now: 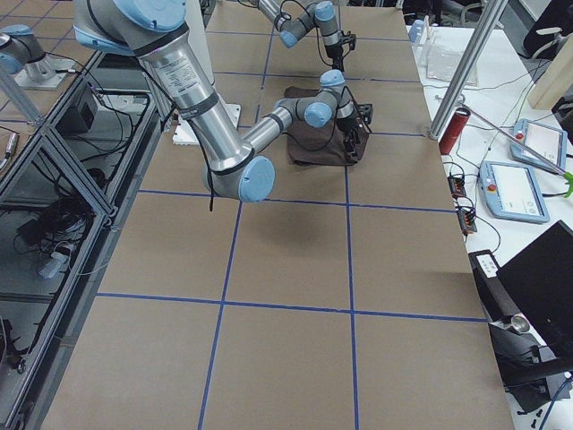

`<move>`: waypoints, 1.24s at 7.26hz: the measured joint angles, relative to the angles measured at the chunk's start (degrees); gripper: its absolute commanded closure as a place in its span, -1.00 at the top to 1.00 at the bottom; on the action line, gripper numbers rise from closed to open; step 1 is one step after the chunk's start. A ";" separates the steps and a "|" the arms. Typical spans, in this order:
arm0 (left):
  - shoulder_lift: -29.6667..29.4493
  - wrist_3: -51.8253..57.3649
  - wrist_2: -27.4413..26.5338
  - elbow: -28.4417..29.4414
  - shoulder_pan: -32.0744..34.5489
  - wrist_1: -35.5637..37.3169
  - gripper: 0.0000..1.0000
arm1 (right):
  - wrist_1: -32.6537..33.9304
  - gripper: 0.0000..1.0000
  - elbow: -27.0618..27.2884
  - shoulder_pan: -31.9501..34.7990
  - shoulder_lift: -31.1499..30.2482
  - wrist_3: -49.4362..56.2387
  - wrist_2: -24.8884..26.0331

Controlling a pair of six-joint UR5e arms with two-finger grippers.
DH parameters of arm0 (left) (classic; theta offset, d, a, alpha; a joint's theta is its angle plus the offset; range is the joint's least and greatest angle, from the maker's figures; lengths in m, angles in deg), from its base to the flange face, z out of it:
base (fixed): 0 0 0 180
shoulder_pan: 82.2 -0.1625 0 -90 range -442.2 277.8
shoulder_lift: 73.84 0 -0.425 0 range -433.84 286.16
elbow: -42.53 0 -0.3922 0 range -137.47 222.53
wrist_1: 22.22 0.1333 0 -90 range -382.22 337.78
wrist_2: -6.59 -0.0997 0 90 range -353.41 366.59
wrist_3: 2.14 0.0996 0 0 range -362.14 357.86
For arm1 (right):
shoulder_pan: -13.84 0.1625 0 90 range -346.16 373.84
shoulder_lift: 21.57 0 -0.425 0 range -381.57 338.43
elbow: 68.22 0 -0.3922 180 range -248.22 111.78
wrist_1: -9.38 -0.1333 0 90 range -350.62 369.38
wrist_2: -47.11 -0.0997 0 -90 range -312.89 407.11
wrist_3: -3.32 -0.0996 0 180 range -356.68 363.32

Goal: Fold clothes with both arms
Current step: 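Lower the folded hem onto the shirt near the collar and open both grippers, then grasp the shirt corner nearest the robot with the left gripper while raising the right arm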

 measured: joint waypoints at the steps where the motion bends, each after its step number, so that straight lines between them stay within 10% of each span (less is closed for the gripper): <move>1: 4.20 -0.81 1.31 -4.39 -0.79 -1.58 0.84 | -0.04 1.00 2.04 1.39 -1.37 2.64 -2.44; 3: 13.74 -9.23 0.35 -10.36 -5.70 -8.80 0.06 | -0.07 1.00 4.29 2.23 -2.87 3.93 -3.68; 9: 17.23 -23.65 -4.92 -11.41 -17.62 -13.16 0.06 | -0.07 1.00 5.29 2.16 -3.51 3.46 -3.48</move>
